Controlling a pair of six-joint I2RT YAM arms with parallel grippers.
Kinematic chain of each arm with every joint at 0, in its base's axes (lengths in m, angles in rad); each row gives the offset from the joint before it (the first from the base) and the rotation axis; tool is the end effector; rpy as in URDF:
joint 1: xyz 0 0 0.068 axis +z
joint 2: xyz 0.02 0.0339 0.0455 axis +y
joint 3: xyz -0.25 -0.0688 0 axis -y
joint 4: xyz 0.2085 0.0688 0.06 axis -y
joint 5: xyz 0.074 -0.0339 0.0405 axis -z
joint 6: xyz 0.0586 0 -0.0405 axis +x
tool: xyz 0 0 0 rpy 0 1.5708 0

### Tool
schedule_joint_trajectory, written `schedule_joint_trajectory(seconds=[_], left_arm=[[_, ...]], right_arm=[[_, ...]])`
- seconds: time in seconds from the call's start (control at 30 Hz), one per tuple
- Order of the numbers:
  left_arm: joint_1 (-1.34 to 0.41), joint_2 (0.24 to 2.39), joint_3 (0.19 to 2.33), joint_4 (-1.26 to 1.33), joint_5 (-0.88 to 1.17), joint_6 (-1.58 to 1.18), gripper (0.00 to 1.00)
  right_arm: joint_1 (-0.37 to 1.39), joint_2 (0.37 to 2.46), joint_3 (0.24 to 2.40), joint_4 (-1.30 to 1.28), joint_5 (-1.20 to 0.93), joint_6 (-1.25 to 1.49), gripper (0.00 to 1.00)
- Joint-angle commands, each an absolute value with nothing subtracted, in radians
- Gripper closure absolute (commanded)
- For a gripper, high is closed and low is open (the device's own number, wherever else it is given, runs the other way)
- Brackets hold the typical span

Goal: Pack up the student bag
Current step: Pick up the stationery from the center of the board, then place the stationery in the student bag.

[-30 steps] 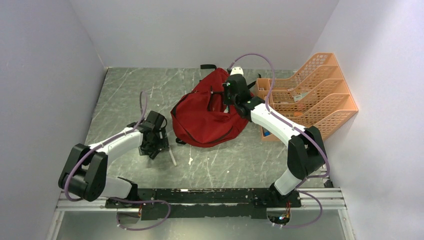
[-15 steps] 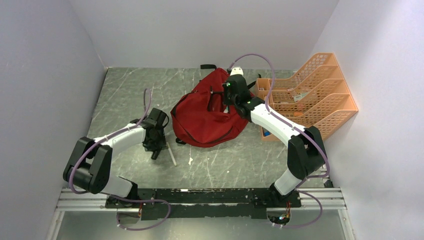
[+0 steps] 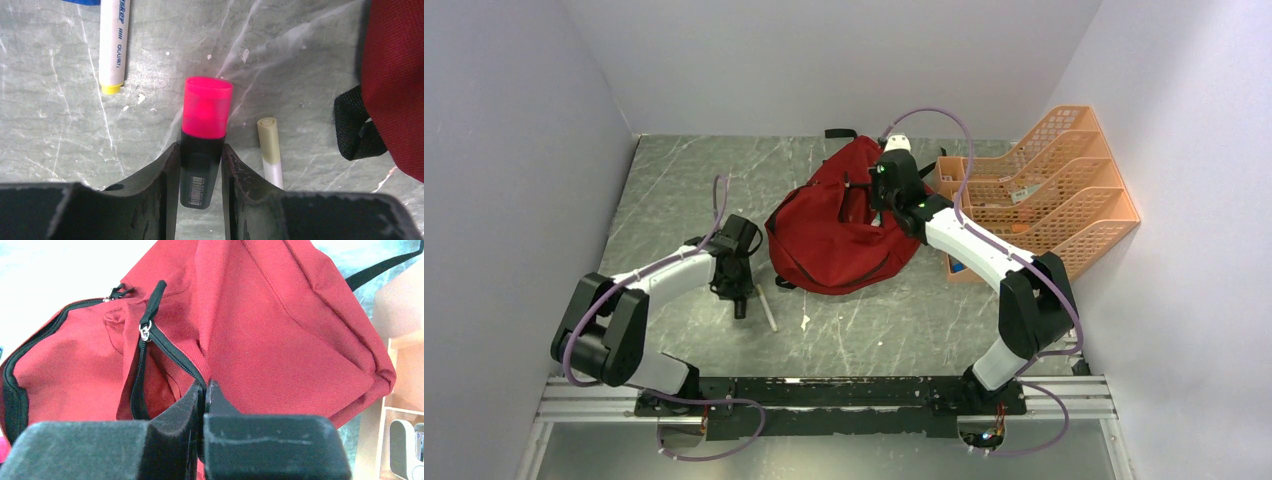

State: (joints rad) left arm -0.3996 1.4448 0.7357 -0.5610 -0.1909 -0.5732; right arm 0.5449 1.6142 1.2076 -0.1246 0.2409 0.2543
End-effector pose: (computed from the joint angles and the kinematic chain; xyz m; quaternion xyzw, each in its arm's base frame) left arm 0.2115 -0.0772 0.1457 -0.0995 0.9793 0.0136 0.1759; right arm 0.3142 0.1741 0.2696 -0.0657 0.8612 0.0958 0.4948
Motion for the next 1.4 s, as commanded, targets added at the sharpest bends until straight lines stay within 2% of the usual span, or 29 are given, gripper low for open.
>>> schedule_joint_trajectory(seconds=[0.0,0.13,0.23,0.43,0.67,1.03,1.37], left_arm=[[-0.393,1.384,0.789,-0.582,-0.19,-0.585,0.89],[-0.393,1.298,0.858,-0.625,-0.242,-0.579,0.95],[-0.393,1.256,0.907,-0.63,-0.243,-0.568,0.95],[-0.393,1.189,0.95,-0.463,-0.054,-0.534,0.95],[-0.422,1.323,1.06,-0.264,0.139,-0.576,0.95],[-0.554,1.561,1.227,-0.074,0.218,-0.703,0.95],[-0.638,1.77,1.366,-0.065,0.286,-0.762,0.95]], right_arm=[[0.539,1.59,1.203,-0.1,0.246,0.264,1.0],[0.538,1.588,1.203,-0.1,0.246,0.264,1.0],[0.539,1.586,1.204,-0.1,0.247,0.263,1.0],[0.539,1.584,1.203,-0.1,0.25,0.265,1.0],[0.538,1.556,1.171,-0.06,0.244,0.286,1.0],[0.54,1.514,1.148,-0.024,0.278,0.237,1.0],[0.539,1.498,1.134,-0.008,0.291,0.24,1.0]])
